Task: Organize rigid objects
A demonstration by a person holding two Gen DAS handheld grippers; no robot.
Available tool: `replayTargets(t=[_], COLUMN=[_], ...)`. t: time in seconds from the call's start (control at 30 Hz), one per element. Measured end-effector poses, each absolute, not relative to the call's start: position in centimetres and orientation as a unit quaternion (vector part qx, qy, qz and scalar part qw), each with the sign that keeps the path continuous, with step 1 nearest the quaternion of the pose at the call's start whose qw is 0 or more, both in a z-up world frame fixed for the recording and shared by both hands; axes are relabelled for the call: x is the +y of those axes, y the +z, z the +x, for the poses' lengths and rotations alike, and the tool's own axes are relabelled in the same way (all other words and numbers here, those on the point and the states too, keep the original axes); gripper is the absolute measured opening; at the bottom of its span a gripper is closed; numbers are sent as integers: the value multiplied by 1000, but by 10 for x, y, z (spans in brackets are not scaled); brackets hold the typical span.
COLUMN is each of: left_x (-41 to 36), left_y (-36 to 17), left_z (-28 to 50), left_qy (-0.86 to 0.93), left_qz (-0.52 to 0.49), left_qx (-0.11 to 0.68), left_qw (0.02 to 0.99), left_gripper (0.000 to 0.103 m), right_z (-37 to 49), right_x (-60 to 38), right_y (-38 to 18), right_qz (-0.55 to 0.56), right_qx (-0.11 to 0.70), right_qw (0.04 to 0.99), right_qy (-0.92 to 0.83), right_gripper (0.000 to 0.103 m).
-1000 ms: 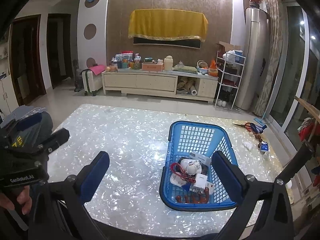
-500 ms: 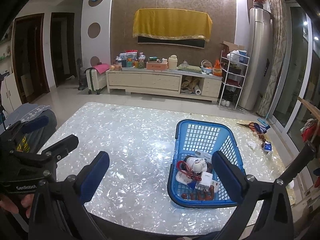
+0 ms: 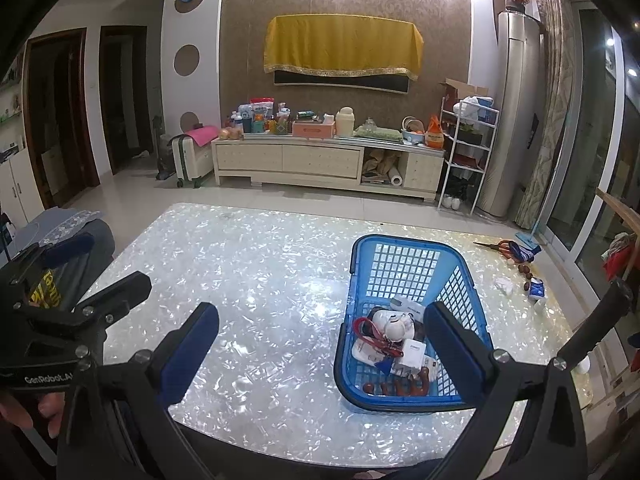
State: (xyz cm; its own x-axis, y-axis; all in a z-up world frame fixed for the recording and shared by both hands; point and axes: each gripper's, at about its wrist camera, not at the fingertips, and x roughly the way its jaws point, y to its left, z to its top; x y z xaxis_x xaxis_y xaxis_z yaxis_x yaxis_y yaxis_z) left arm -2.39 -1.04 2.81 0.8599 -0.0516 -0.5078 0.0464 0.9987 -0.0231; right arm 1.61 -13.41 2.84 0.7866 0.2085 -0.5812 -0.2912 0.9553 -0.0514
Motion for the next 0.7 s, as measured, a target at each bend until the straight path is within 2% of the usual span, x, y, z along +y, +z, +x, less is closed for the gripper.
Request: replayTargets(t=[0.7], left_x=[-11], left_y=[26], left_z=[-23], left_qy=[-31], left_qz=[-3], left_qx=[269], left_qw=[963], left_gripper=[103], right_z=[16], right_x=[-138], right_y=[30], right_qz=[-66], right_qx=[304], right_qw=[940], right_qy=[137], right_gripper=[103])
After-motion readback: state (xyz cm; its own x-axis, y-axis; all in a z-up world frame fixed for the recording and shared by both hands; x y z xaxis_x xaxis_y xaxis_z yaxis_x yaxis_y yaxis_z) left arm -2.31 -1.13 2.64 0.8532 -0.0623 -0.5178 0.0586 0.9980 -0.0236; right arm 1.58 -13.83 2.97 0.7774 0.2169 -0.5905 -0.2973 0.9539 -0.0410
